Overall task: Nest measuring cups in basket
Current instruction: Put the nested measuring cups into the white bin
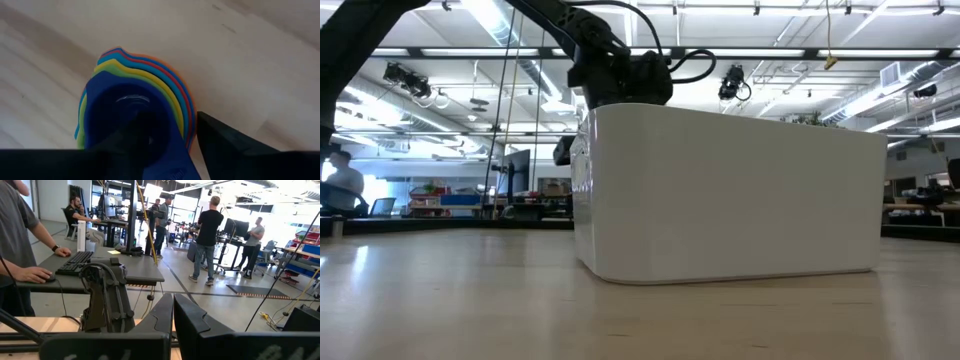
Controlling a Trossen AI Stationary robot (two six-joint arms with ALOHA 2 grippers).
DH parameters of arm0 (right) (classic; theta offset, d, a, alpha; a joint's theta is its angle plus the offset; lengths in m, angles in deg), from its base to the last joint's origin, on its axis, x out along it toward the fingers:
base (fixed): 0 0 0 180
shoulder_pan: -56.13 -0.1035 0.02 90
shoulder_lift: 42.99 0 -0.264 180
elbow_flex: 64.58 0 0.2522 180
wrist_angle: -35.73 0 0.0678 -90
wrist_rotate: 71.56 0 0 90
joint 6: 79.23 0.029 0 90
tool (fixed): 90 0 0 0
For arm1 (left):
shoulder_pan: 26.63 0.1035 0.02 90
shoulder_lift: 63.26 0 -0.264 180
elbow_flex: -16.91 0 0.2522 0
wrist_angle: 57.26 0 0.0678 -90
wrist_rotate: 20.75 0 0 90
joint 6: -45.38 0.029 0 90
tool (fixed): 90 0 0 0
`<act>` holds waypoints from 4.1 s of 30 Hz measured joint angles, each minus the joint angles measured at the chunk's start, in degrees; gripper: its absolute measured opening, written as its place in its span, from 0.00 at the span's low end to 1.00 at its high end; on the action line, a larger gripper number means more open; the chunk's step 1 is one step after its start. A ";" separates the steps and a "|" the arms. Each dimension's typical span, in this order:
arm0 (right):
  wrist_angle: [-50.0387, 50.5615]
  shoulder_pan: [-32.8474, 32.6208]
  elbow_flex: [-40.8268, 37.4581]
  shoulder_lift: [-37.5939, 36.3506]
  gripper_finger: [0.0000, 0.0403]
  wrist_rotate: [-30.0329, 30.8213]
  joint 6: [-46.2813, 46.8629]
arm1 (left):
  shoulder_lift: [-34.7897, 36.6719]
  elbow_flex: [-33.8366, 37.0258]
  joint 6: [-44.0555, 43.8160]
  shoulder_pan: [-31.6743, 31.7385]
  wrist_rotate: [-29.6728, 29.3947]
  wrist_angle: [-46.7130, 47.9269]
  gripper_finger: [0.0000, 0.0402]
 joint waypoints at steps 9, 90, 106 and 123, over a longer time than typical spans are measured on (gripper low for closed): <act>0.00 0.00 0.00 0.00 0.06 0.00 0.00 | -0.04 0.04 -0.89 0.02 -1.32 -1.49 0.41; 41.98 -0.54 -0.04 -10.54 0.06 0.23 4.26 | -0.07 0.00 -8.34 0.11 -0.41 -1.74 0.27; 50.81 -0.56 -0.02 -11.26 0.06 0.23 7.10 | -0.04 0.00 -8.37 0.11 -0.57 -1.65 0.23; 54.29 -0.54 -0.02 -11.76 0.06 0.23 7.67 | 1.38 0.11 -8.49 -0.31 -0.98 3.28 0.22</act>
